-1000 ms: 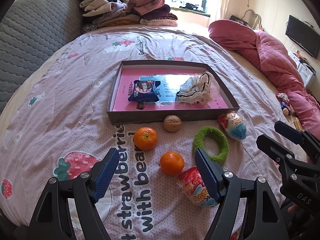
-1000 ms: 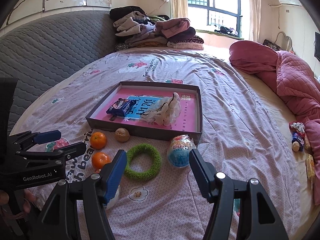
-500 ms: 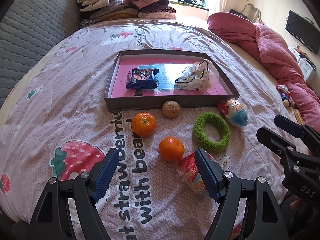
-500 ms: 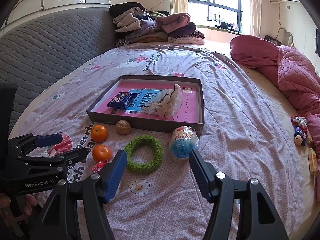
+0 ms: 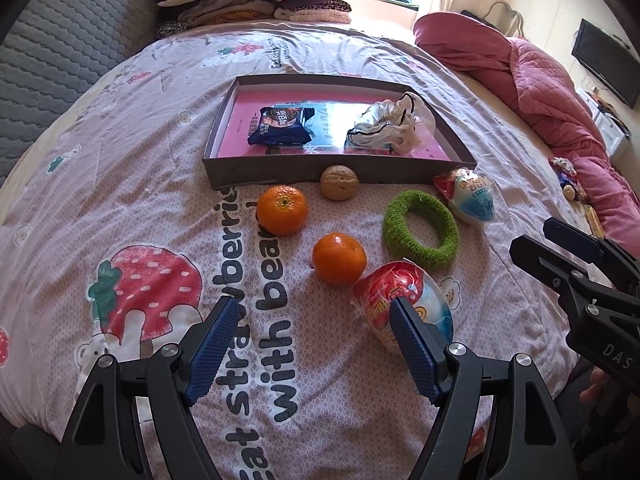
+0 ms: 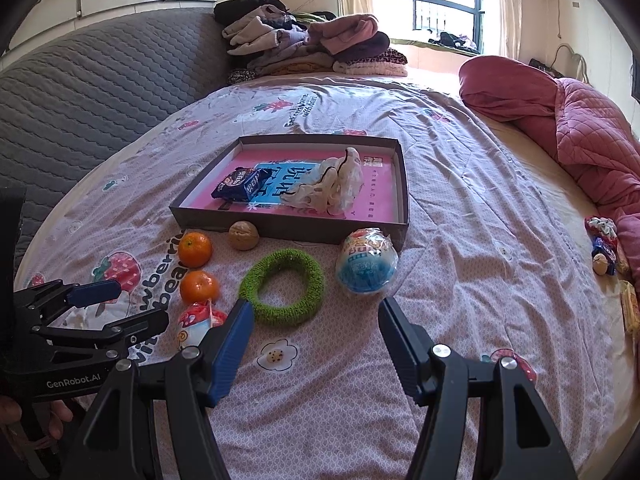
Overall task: Organize objects
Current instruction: 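Move left tool toward an orange while right tool approaches blue-white egg toy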
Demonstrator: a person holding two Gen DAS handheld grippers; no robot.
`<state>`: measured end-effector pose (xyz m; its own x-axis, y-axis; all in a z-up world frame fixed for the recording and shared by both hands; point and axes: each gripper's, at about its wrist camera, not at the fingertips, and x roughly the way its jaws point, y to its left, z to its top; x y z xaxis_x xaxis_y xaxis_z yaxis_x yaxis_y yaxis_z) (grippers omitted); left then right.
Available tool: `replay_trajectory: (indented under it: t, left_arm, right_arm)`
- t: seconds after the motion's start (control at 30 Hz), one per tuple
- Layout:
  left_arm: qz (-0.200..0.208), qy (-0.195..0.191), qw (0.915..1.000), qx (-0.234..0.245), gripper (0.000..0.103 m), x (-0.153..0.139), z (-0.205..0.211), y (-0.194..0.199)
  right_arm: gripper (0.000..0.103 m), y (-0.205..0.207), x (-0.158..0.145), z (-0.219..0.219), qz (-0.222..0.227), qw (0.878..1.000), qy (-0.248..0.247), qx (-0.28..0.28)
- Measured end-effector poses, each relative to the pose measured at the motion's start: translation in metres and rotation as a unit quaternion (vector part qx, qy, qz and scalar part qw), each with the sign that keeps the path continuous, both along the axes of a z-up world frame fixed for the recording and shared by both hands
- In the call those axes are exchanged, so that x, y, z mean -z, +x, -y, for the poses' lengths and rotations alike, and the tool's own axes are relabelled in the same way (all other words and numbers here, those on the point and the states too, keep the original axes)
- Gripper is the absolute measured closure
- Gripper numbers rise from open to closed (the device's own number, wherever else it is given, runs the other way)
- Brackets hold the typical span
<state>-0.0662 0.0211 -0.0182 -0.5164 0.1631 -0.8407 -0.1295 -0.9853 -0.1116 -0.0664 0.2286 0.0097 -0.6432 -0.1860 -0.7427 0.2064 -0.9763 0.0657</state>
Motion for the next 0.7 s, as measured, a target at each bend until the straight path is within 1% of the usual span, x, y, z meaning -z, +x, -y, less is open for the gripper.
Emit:
replay_trajectory:
  t: [0.33,0.7]
  left_arm:
    - [0.005,0.001,0.9999,0.009,0.024,0.0049,-0.0047,0.0025]
    - [0.004,-0.002,1.0000,0.004,0.024,0.0078,-0.0043,-0.0062]
  right_arm:
    - [0.039,0.0013,0.0060,-0.0011,0.010,1.000,0.002,0.003]
    - [0.039,0.0058,0.0087,0.0050,0.012,1.000,0.004,-0.011]
